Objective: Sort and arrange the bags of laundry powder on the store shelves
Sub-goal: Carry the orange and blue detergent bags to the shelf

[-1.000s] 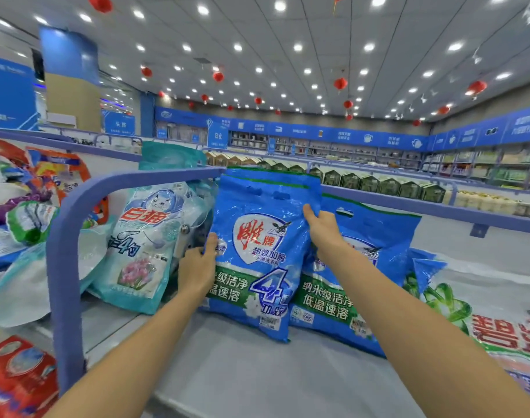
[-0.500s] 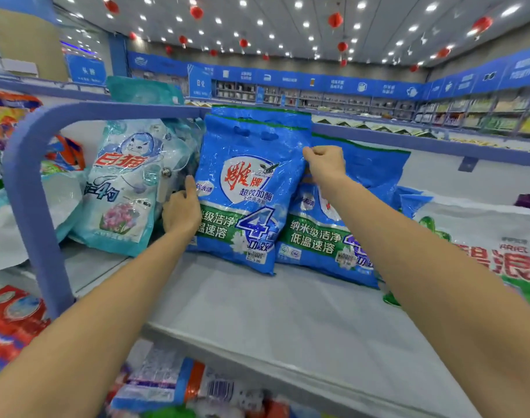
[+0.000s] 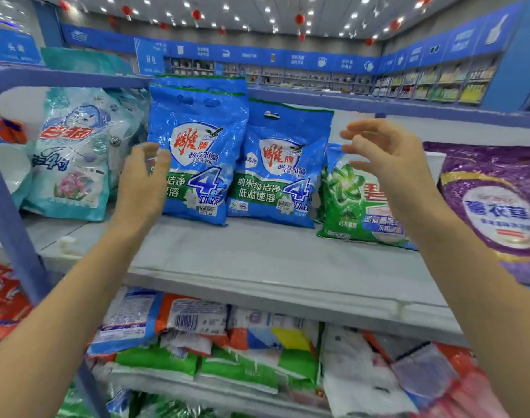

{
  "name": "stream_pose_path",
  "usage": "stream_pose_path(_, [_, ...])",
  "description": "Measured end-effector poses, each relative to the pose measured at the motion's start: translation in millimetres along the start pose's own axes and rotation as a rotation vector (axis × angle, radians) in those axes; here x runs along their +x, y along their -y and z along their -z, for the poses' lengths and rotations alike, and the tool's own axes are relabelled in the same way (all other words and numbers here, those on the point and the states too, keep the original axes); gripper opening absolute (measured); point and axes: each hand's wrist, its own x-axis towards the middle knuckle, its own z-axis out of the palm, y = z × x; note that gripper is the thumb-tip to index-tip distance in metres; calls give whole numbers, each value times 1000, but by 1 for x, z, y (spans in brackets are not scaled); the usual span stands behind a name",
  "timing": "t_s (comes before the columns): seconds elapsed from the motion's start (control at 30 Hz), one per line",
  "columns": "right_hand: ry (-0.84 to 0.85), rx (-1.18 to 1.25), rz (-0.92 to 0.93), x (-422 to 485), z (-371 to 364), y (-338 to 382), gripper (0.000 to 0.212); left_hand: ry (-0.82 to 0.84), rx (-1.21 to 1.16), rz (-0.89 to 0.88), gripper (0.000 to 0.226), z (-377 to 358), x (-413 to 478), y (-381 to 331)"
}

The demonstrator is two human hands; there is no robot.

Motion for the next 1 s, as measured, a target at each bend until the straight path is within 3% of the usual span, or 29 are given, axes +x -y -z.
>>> stream_pose_path(0.17, [-94,-75,71,-76,77,4,19,74,-132,-137,17,8,-76,-52])
stream_pose_path(0.3, [-216,-137,70,-138,133,-2,19,103,-243,-136,12,11,-138,-73])
stream_pose_path(0.43, [-310,-187,4,-202,165,-17,20,192,-198,-85,13,13,-198,-64])
stream_pose_path(0.53, [-336,-203,-78,-244,173,-31,35,259,-104,-44,9,10,-236,-52])
stream_pose_path(0.83, [-329,-216,-386,-327,169,-87,26,379,-13,158,11,6,-309,-20])
stream_pose_path(1.0, [-272,-233,-435,-334,138,-100,26,383,125,195,20,14,-307,2])
